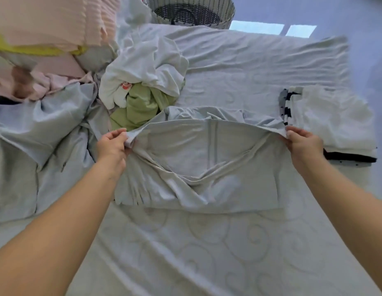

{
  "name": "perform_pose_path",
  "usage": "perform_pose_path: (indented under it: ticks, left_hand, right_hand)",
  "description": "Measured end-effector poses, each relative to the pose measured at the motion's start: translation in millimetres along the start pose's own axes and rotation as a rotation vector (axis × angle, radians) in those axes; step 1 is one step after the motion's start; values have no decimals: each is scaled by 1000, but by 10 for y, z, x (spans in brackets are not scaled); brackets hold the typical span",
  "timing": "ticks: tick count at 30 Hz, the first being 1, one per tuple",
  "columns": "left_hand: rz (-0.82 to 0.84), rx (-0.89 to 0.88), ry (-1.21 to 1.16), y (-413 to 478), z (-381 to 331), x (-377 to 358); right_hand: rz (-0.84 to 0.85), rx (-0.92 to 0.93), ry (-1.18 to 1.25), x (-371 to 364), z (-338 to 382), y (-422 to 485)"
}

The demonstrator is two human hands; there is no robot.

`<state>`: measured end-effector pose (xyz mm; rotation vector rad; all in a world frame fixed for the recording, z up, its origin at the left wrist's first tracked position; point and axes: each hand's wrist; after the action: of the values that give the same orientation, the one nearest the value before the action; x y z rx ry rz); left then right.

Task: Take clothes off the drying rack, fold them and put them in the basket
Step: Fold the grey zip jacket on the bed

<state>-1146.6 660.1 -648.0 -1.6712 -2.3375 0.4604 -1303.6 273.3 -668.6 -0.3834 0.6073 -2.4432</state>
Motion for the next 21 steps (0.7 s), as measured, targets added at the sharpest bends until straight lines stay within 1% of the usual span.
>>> perform_pose_path:
  ticks: [2,3,4,5,6,7,8,9,11,13,14,16,20,21]
  left_hand:
    - [16,-19,34,129,55,-99]
    - [57,-21,85,179,103,-122]
    - [104,-37,206,181,145,-142]
    - [151,-86,387,164,190,-165]
    - [197,-168,588,120,222,-187]
    - [256,-275,770,79,272,-207]
    - [347,-400,932,38,316,-220]
    - [466,-519,1097,4,353,-230]
    - [706,-689,1441,-45,390,-249]
    - [862,-785,1701,-52,395,-269]
    - [905,-782,1756,-43,393,-285]
    - [959,-723,1756,-40,391,-332]
    - [1008,-651,1568,-118,435,-446]
    - [1012,-642,1521,-145,450,-481]
  right_hand:
    - [31,-7,-53,-96,80,199]
    - [63,-9,-112,-137,99,273]
    - [98,6,-244,-173,116,304]
    - [129,55,-449,-202,113,320]
    - [149,143,-693,-221,89,314]
    - [166,274,-920,-237,43,300]
    - [195,427,-1098,-262,0,267]
    - [249,570,-1215,-292,-46,241]
    - [389,828,-1357,-339,-137,235]
    - [508,1001,-1468,-355,-212,297]
    - [539,1046,-1521,-358,-226,335]
    - [587,1063,-1573,-377,-200,398]
    - [566,1089,-1549,-443,-176,412]
    - [566,1067,-1530,-456,-170,411]
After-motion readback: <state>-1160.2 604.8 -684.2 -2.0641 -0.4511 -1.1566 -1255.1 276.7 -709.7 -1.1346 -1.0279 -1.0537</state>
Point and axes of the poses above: each hand's wrist, its own y-axis towards the middle knuckle, its own x-axis out of the back of the hand, z = x × y, and after that the axes turned 6 degrees about -x, right-handed
